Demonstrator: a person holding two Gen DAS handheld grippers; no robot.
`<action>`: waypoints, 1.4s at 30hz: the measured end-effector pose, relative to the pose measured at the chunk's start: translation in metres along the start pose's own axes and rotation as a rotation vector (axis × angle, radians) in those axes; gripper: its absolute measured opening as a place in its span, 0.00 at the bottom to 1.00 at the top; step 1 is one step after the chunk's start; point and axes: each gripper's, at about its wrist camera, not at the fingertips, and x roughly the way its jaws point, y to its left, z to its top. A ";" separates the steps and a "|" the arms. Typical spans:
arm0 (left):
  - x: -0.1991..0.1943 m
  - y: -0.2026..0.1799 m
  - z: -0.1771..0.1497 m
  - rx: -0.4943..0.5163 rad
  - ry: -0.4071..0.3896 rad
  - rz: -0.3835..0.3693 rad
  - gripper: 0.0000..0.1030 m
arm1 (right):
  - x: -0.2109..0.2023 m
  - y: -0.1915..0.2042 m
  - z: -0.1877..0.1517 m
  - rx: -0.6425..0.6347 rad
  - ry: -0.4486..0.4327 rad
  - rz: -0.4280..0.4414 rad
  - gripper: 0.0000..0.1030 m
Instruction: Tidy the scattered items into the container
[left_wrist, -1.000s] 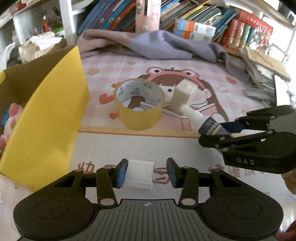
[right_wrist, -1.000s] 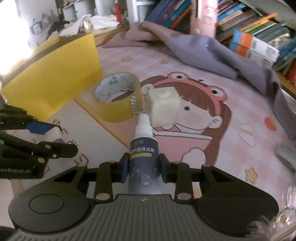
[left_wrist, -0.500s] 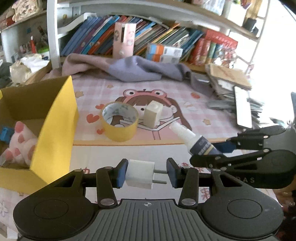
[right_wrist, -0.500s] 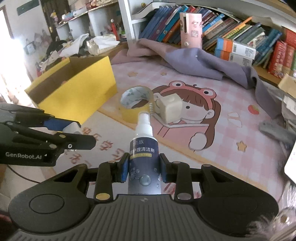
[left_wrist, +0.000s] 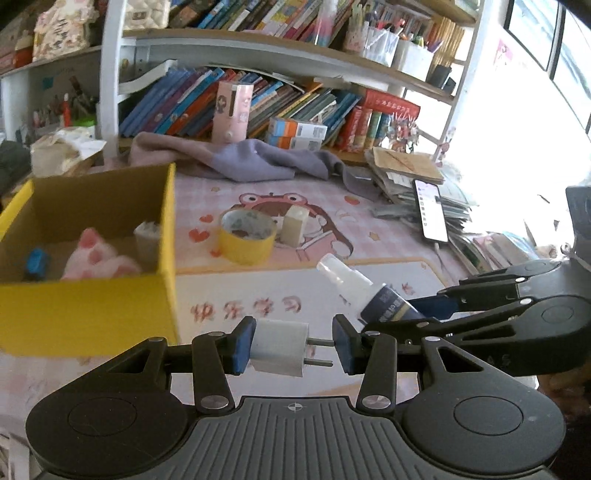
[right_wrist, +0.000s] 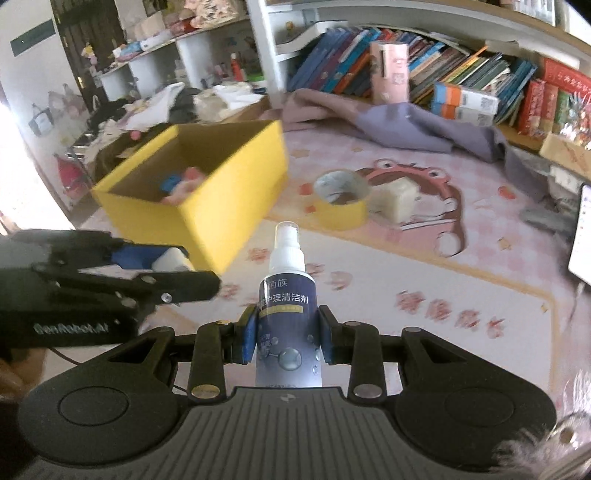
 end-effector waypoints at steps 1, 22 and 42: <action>-0.006 0.006 -0.004 -0.005 0.001 0.001 0.42 | -0.001 0.011 -0.002 0.000 -0.003 0.005 0.30; -0.119 0.091 -0.045 -0.101 -0.137 0.152 0.42 | 0.005 0.155 -0.004 -0.109 -0.042 0.097 0.30; -0.058 0.153 0.057 0.000 -0.199 0.248 0.42 | 0.073 0.135 0.122 -0.198 -0.167 0.134 0.30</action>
